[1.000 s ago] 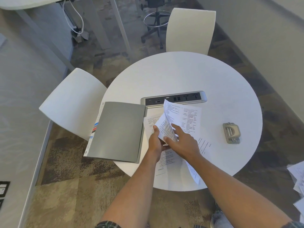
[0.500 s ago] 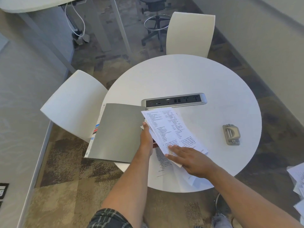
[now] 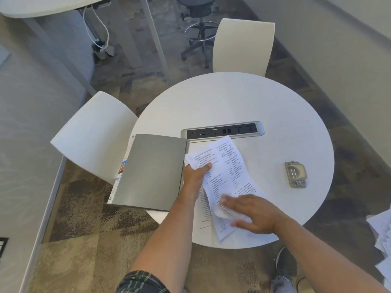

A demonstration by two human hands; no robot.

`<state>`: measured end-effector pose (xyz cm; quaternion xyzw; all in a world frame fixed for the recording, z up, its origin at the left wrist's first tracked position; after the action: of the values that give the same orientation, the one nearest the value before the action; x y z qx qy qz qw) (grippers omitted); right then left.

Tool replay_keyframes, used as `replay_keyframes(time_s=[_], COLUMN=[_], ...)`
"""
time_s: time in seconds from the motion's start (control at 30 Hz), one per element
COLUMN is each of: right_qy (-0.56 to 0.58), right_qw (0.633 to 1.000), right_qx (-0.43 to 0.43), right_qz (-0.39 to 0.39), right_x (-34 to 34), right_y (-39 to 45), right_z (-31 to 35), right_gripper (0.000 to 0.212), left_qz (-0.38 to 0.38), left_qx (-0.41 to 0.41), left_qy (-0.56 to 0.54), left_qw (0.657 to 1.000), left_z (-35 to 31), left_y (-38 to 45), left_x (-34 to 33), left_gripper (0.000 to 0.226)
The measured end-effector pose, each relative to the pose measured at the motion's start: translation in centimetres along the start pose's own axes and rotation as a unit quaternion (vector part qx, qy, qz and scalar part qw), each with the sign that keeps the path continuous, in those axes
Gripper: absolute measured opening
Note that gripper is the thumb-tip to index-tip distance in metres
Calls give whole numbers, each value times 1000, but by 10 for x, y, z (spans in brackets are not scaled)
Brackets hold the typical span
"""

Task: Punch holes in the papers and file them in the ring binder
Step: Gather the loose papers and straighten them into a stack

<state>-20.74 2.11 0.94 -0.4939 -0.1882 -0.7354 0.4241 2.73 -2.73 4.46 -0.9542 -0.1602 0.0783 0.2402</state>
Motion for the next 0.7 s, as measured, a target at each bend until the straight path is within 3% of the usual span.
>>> replay_keyframes(time_s=[0.07,0.17,0.2,0.3,0.33,0.47,0.63,0.7], right_qy=[152,364,411,538,574,624,646,649], right_qw=[968,823,785,716,700,678,623,619], right_qx=[-144,-303,-325,-317,-299,-248,-185,-159], right_qz=[-136,-314,-332,-313,-302,-299,-399,-413], right_x=[17,42,49,61,67,82,100,101], right_y=[1,10,13,21,22,27,30,30], right_z=[-1,-4,-8,-24,-26,-25,-19,-18], right_gripper=[76,83,93,119,114,56,31,28], left_qz=[24,76,94,146,161,191,207,202], left_qx=[4,10,11,-1,-8,-50,-86,-77], left_qy=[-17,-30,-29,-13,-9,-22,-50,-35], left_qw=[1000,997,995,989,987,980,973,976], left_z=[-4,-11,-14,-24,-28,-50,-58,-50], left_y=[-1,0,0,1,0,0,2,1], left_x=[2,6,7,7,7,3,9,13], left_gripper=[35,58,62,62,61,64,67,72])
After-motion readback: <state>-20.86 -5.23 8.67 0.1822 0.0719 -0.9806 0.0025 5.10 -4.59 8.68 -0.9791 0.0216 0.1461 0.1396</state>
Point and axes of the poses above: each hand's wrist, its own y-axis towards the middle knuckle, its own x-axis out of the back of the hand, z = x × y, the point moved 1 cm from there along y, towards the middle knuckle, and after that the axes turned 3 degrees about -x, right-handed, at the moved point
